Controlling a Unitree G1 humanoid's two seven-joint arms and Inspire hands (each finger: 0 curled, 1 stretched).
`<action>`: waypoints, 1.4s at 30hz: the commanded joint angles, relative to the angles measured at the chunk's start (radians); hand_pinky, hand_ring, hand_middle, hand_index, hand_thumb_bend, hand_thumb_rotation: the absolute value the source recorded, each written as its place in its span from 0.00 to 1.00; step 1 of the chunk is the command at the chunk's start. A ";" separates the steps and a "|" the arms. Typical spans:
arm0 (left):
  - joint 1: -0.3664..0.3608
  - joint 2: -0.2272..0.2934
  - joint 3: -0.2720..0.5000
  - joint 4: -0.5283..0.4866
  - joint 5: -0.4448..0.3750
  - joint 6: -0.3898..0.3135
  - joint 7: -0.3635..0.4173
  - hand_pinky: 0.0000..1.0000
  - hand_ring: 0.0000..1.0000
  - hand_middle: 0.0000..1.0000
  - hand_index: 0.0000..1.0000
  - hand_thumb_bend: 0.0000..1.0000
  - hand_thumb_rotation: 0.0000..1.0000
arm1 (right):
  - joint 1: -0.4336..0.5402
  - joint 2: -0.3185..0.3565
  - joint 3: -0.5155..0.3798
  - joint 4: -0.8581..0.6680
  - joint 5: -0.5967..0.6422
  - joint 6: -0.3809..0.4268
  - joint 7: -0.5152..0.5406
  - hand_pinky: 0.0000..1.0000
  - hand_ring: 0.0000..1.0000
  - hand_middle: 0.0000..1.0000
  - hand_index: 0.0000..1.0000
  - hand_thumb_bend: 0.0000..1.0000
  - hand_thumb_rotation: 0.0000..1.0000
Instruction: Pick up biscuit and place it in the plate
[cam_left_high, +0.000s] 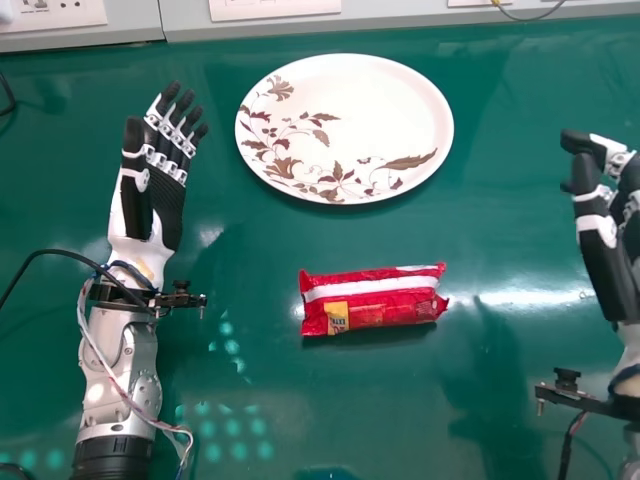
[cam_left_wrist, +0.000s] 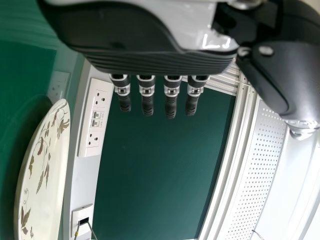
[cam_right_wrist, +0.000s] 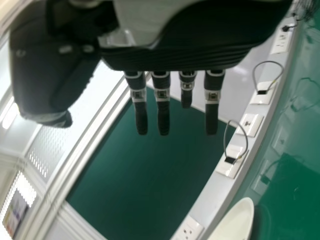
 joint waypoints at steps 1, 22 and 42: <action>0.046 -0.028 -0.002 0.062 -0.014 -0.005 0.002 1.00 1.00 1.00 1.00 0.97 0.79 | -0.003 -0.014 0.015 -0.002 -0.024 0.006 0.014 0.69 0.77 0.81 0.80 0.76 0.58; 0.035 -0.011 0.010 0.043 -0.017 0.045 0.013 1.00 1.00 1.00 1.00 1.00 0.77 | -0.087 -0.322 0.100 0.110 -0.021 -0.100 0.336 0.81 0.92 0.97 0.99 1.00 0.54; 0.035 0.003 0.024 0.030 -0.046 0.071 -0.011 1.00 1.00 1.00 1.00 1.00 0.75 | -0.265 -0.522 0.193 0.138 -0.049 -0.079 0.563 0.92 0.97 0.99 1.00 1.00 0.57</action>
